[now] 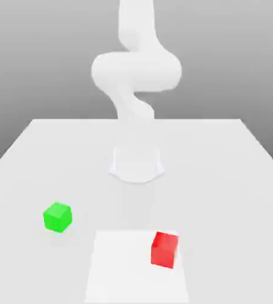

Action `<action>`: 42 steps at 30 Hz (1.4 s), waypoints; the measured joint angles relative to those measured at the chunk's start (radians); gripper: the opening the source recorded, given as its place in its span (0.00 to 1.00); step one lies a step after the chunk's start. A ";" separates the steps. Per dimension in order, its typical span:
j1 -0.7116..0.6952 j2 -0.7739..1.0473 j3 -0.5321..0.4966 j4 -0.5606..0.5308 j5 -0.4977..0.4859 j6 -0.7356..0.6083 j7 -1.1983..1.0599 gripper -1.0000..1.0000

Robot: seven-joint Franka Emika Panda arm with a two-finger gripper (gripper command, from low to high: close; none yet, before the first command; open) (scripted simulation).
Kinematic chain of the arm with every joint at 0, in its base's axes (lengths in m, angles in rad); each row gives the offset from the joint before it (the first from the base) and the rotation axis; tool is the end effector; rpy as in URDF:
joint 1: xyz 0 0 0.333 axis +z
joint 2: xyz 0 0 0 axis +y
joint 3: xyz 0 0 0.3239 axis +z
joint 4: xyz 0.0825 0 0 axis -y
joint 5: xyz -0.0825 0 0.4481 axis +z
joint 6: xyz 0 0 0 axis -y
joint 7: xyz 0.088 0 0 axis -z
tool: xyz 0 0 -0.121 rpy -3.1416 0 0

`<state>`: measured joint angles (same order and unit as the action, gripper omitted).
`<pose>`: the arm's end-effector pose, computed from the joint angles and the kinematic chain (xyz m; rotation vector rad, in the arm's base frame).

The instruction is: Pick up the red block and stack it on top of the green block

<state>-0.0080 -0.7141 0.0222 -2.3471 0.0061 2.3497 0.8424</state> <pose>0.4484 0.0087 0.6528 -2.4740 1.0912 -0.9270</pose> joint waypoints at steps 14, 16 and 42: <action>-0.024 0.518 0.124 -0.277 -0.002 0.297 0.282 0.50; -0.022 0.591 0.135 -0.316 -0.008 0.339 0.325 0.50; -0.043 0.723 0.070 -0.416 -0.042 0.424 0.420 0.00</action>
<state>-0.0515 0.0091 0.0922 -2.7632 -0.0358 2.7736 1.2625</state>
